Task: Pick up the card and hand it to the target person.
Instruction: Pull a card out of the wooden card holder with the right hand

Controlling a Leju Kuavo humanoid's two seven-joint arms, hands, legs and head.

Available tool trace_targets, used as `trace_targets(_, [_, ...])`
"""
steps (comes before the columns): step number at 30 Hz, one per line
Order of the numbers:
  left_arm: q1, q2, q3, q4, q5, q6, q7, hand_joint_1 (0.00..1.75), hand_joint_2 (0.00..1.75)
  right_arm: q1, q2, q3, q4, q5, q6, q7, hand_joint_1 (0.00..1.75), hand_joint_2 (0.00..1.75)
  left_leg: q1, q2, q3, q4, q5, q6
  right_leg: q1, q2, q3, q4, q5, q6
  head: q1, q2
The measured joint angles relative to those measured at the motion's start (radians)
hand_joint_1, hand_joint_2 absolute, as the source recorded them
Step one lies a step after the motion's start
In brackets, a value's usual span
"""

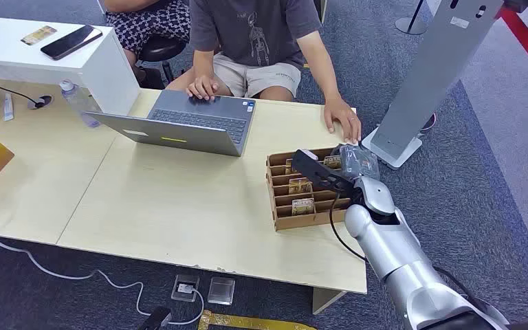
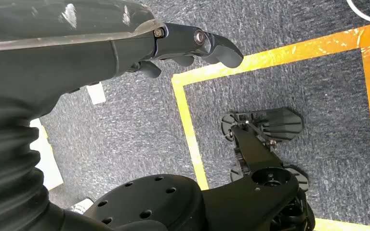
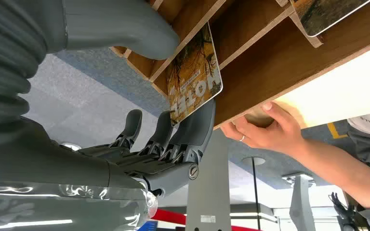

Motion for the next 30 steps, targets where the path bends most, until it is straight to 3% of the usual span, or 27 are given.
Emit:
trace_targets(7, [0.0,0.0,0.0,0.0,0.0,0.0,0.0,0.0,1.75,0.001,0.0,0.0,0.005,-0.002,0.001,-0.001,0.96,1.75,0.0,0.0,0.0,0.0,0.0,0.0,0.0,0.0,0.0,0.0,0.0,0.0,0.0,0.0])
trace_targets(12, [0.001,0.0,0.0,0.0,0.0,0.0,0.0,0.0,1.75,-0.001,0.0,-0.001,0.01,-0.003,-0.002,-0.01,1.34,1.75,0.0,0.0,0.0,0.0,0.0,0.0,0.0,0.0,0.0,0.0,0.0,0.0,0.0,0.0])
trace_targets(15, [0.001,0.0,0.0,0.0,0.0,0.0,0.0,0.0,1.75,-0.002,0.0,-0.004,0.014,-0.003,-0.006,-0.016,1.46,1.75,0.0,0.0,0.0,0.0,0.0,0.0,0.0,0.0,0.0,0.0,0.0,0.0,0.0,0.0])
trace_targets(30, [0.0,0.0,-0.007,0.0,-0.008,0.012,-0.005,0.0,1.75,-0.004,-0.001,-0.008,0.023,-0.002,-0.013,-0.021,1.48,1.75,0.0,0.0,0.001,0.0,0.0,0.0,0.0,0.0,0.0,0.0,0.0,0.0,0.0,0.0])
